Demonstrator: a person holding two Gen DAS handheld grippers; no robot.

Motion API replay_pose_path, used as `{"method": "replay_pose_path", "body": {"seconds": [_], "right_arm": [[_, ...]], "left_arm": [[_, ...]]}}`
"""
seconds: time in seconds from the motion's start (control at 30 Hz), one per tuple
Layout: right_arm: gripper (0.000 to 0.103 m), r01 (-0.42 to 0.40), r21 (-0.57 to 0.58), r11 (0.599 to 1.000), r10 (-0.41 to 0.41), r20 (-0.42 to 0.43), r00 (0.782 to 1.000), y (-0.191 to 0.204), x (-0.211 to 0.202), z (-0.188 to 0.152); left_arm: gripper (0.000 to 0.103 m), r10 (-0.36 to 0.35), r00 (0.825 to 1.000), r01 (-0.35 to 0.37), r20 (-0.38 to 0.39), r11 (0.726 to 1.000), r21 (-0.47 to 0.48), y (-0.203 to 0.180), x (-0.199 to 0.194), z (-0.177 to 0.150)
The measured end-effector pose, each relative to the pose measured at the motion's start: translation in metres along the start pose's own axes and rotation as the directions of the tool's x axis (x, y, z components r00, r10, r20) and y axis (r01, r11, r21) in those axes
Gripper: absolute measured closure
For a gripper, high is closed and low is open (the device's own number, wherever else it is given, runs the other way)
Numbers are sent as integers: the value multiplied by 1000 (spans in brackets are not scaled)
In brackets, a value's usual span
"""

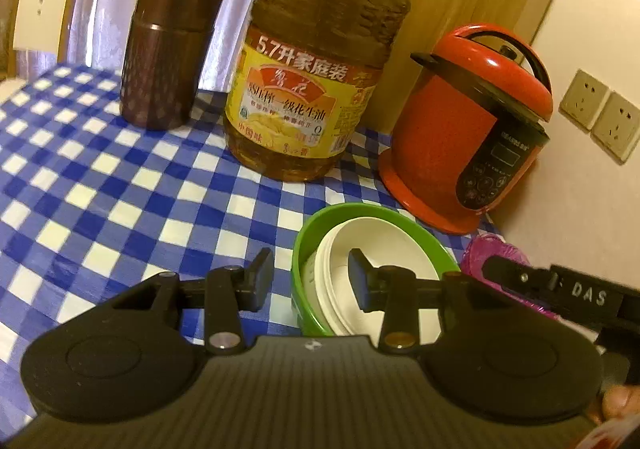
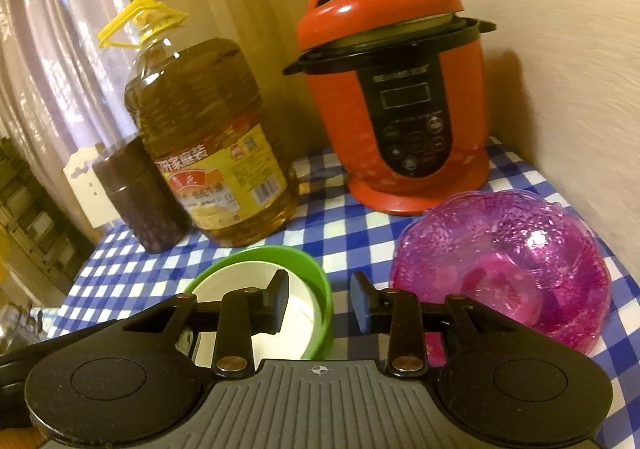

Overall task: Organize plates and bowls
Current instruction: 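Open both grippers to release the white bowls, then move both grippers to the rim of the steel bowl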

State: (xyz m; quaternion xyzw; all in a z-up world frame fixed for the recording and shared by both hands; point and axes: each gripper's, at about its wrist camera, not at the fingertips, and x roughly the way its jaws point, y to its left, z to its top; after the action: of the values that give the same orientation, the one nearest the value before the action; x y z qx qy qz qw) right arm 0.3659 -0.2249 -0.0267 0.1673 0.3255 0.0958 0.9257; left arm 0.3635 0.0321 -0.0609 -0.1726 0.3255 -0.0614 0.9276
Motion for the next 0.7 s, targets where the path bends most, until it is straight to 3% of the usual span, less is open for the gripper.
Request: {"method": "replay_pose_path", "body": {"seconds": [0.2, 0.57, 0.7], "right_arm": [[68, 7, 3, 1000, -7, -11, 1000, -1, -2, -5], [68, 19, -9, 1000, -19, -20, 1000, 1, 1, -7], [68, 19, -5, 1000, -19, -2, 1000, -2, -4, -6]], "left_arm": [[67, -15, 1000, 13, -27, 997, -79, 14, 11, -1], [67, -22, 998, 16, -61, 995, -96, 16, 18, -3], [68, -11, 1000, 10, -13, 998, -61, 7, 7, 1]]}}
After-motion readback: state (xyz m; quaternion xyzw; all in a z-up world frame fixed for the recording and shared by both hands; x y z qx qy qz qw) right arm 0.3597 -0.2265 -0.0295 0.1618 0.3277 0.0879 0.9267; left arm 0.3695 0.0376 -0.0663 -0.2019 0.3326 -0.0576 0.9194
